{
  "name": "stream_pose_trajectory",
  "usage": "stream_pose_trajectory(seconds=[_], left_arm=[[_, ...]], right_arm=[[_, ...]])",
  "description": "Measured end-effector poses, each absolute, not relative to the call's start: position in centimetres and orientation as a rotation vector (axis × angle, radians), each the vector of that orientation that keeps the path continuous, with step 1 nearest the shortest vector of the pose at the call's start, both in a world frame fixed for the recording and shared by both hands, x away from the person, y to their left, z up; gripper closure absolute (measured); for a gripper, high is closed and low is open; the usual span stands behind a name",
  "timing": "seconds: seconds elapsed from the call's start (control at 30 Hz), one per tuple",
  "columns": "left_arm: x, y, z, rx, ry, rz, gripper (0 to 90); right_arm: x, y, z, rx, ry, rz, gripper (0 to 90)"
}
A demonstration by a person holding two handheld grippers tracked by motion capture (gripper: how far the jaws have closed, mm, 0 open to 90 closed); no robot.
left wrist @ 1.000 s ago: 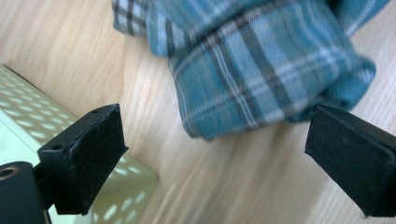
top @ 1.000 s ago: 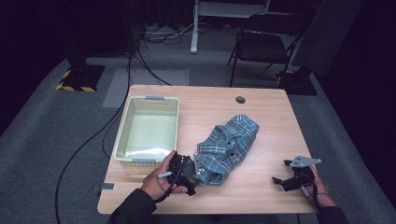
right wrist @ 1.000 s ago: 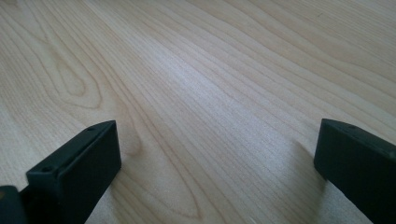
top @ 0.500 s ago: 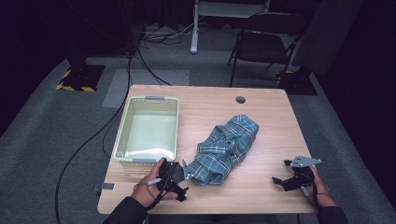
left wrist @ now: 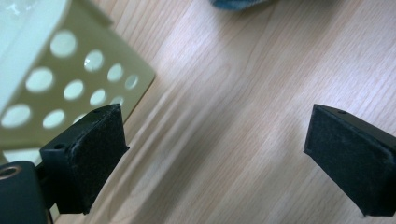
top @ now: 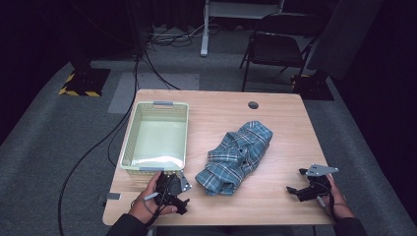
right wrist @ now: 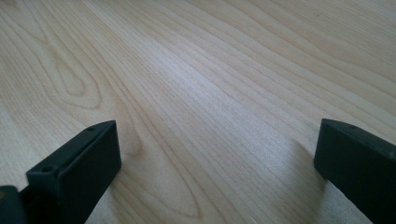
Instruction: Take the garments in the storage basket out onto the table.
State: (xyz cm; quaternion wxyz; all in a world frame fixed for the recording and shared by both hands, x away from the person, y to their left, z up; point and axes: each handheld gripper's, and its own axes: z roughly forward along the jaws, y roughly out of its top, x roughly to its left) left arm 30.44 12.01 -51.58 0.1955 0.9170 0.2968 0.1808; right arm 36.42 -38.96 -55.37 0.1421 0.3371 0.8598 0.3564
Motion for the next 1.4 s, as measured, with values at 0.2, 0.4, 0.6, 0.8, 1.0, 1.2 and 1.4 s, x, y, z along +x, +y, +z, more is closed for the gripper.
stream_pose_trajectory(seconds=[0.2,0.4,0.6,0.8,1.0,1.2,1.4], left_arm=[[30.3,13.4,-52.3,2.543,0.881,0.490,5.2],[30.2,15.5,-53.3,2.454,0.940,0.432,6.7],[30.0,17.6,-54.0,2.365,0.980,0.391,6.0],[30.0,19.3,-54.7,2.281,1.010,0.355,3.5],[29.8,20.1,-55.4,2.225,0.968,0.376,0.6],[29.7,20.2,-55.4,2.218,0.980,0.380,0.3],[29.7,20.2,-55.4,2.218,0.982,0.379,0.2]], right_arm=[[36.4,-39.0,-55.4,0.973,2.481,1.028,0.5],[36.4,-39.0,-55.4,0.973,2.481,1.028,0.5],[36.4,-39.0,-55.4,0.973,2.481,1.028,0.5],[36.4,-39.0,-55.4,0.973,2.481,1.028,0.5],[36.4,-39.0,-55.4,0.973,2.481,1.028,0.5],[36.4,-39.0,-55.4,0.973,2.481,1.028,0.5],[36.4,-39.0,-55.4,0.973,2.481,1.028,0.5]])
